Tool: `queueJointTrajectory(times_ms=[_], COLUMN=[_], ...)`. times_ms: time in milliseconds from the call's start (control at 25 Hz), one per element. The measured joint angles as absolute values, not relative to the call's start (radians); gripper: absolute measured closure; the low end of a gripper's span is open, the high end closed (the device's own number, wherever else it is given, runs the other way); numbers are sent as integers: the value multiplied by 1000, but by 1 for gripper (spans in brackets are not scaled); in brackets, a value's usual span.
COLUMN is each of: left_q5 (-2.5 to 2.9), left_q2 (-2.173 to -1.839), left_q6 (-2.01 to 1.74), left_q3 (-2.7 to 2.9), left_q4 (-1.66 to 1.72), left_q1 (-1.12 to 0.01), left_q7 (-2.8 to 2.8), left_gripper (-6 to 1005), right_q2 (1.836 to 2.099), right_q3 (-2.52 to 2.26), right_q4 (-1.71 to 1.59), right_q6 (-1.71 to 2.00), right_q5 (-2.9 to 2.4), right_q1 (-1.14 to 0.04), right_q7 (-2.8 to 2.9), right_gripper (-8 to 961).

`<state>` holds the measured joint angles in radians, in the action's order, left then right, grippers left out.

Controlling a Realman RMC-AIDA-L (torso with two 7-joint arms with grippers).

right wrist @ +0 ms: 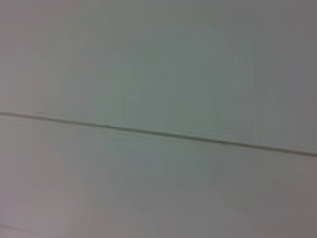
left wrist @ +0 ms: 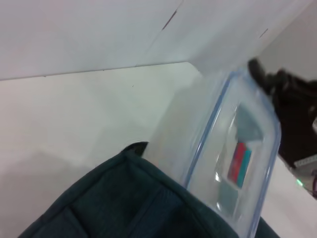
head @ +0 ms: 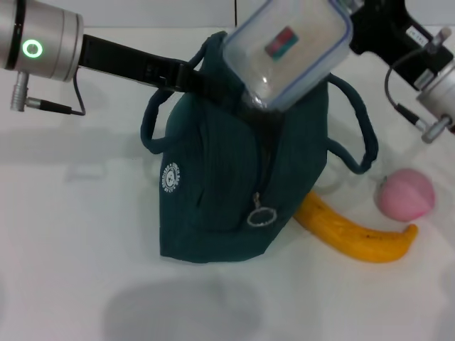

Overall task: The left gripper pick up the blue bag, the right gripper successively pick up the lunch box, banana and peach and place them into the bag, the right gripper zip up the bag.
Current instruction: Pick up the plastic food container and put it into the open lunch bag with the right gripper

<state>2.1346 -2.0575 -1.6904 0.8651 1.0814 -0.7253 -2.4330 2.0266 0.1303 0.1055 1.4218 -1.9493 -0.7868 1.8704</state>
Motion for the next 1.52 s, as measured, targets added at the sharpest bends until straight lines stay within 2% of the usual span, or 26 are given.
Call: queueJointTrajectory(times_ms=[360,760,1200,1520], left_q5=[2133,2127,2126,2124], left_q2=[-2056,-2062,-2058,-2061], left_q6=[-1690,-1680,-1680,-1680], left_q3=[859,865,865,865], left_q4=[1081,1080,1080,1080], left_q1=[-728,-746,-746,-754], left_q7=[-2433,-2432,-2428,-2428], left_gripper=[946,946,946,946], right_q2=[2020,2028,2028,2028], right_q3=[117,52,49,50], right_q4=[65,99,97,154], right_q6=[1414,1387,1274,1259], right_q5=[-2009,-2030,-2059,-2062], right_q1=[-740,-828,-818,-851], right_q7=[1870,1838,1830,1794], right_gripper=[852,851,850,849])
